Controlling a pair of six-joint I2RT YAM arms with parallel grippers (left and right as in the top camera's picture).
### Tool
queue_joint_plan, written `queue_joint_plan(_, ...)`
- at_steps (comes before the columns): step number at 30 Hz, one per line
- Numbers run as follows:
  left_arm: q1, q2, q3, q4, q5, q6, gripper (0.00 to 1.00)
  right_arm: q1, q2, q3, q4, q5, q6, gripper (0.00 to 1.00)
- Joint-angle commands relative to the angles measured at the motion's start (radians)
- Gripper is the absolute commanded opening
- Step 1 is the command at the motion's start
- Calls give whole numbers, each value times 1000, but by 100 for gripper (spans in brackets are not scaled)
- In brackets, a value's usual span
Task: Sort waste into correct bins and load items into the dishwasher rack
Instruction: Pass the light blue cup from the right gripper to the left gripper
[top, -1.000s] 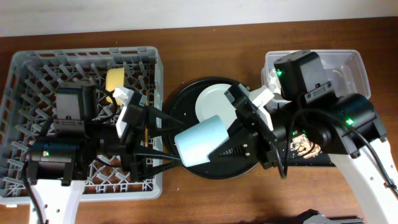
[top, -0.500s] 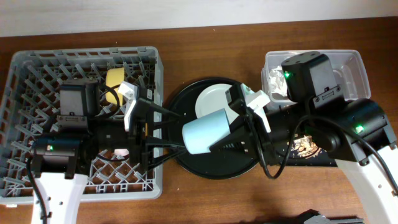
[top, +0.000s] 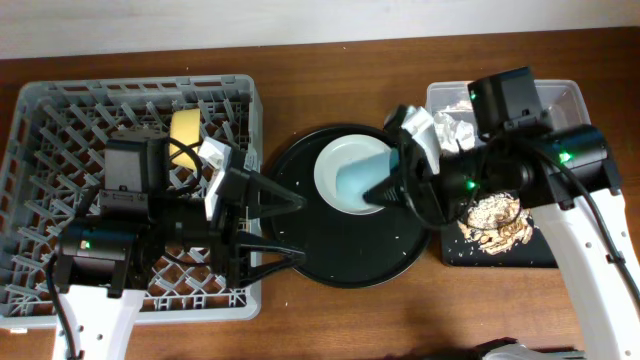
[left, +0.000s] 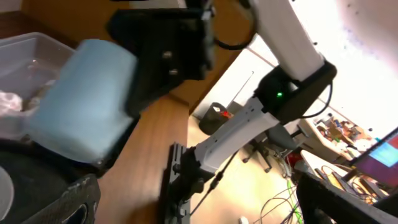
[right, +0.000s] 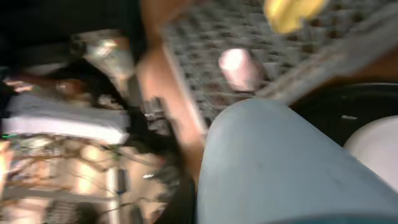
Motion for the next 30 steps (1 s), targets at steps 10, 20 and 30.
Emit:
queue_joint_plan(10,-64,-6,18,-5,-89,-9,99,183,-28,8,5,-295,-134,4)
queue_joint_plan(20,-137,-6,18,-3,-161,-9,98,185,-28,8,29,-362,-134,4)
queue_joint_plan(30,-137,-6,18,67,-141,-10,83,188,-28,8,1,-315,-135,4)
